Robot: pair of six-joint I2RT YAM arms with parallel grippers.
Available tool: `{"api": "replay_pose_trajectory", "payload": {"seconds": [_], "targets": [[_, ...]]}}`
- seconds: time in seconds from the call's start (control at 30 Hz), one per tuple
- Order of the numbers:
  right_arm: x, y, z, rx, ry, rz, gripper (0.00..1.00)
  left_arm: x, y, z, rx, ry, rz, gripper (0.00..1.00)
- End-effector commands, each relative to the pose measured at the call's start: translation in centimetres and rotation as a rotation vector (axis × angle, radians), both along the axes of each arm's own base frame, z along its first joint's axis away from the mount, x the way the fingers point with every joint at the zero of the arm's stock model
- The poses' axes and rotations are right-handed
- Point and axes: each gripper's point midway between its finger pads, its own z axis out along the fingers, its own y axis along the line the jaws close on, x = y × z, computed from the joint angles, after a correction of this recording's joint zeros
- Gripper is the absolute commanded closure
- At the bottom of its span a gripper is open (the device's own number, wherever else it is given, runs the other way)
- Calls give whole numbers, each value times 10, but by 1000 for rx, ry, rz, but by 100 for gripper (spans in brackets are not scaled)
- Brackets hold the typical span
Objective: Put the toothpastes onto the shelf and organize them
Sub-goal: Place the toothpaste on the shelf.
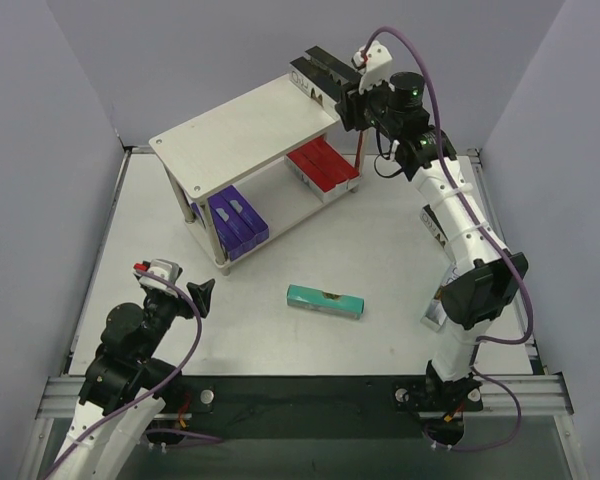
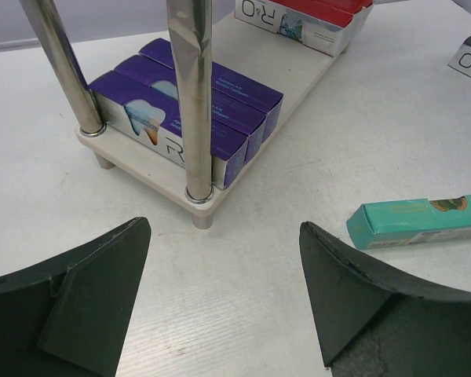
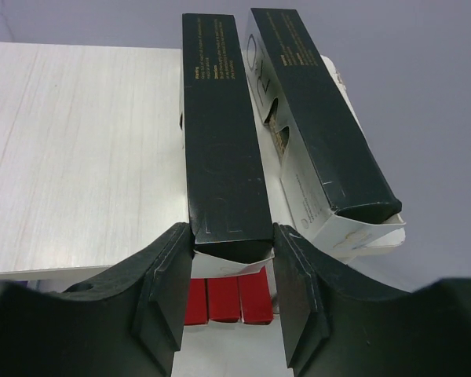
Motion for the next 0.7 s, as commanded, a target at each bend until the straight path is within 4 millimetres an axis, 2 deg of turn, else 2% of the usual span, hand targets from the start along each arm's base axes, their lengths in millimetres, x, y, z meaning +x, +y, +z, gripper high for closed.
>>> {"api": "replay_pose_trajectory", "payload": {"seconds": [0.0,0.67], "targets": [[10,-2,27,22,-94,16,62,4,-2,12,-10,-45,-4,12],[19,-4,33,32,-132,19,57,5,-1,11,-9,-44,-1,12]]}}
